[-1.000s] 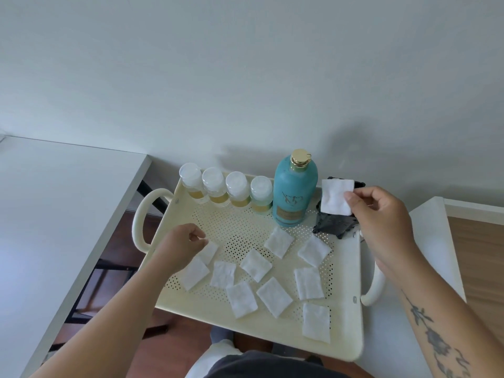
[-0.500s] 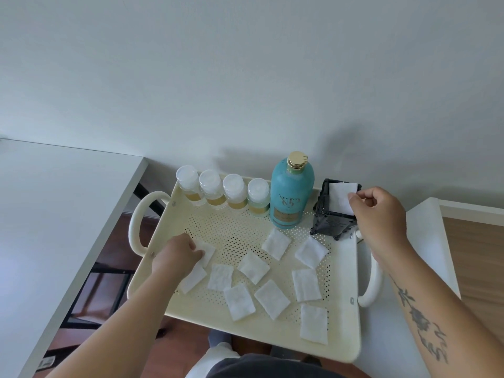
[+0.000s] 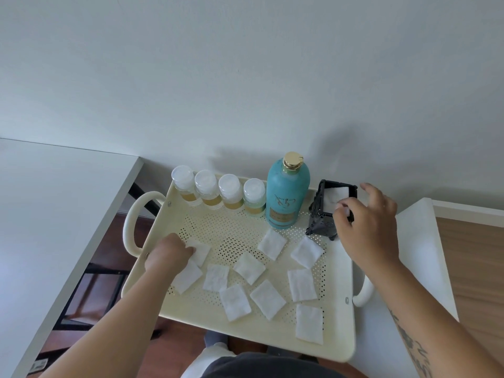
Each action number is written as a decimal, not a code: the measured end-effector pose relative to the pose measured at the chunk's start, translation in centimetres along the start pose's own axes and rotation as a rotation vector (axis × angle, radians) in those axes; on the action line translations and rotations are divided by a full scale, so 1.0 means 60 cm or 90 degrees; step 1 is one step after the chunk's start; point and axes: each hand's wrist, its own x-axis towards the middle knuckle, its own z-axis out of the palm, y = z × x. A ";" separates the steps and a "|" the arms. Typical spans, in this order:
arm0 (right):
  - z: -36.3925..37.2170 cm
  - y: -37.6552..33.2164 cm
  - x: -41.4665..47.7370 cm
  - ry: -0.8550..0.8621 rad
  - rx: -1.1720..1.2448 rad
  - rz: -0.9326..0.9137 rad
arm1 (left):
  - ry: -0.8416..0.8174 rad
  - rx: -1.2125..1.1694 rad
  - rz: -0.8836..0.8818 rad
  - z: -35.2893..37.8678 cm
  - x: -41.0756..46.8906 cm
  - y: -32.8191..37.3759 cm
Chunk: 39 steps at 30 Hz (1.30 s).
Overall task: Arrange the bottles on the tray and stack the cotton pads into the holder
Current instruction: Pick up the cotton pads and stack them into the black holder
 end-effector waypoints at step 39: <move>-0.042 -0.111 -0.046 -0.100 0.305 -0.145 | -0.191 -0.568 0.385 -0.050 -0.125 0.134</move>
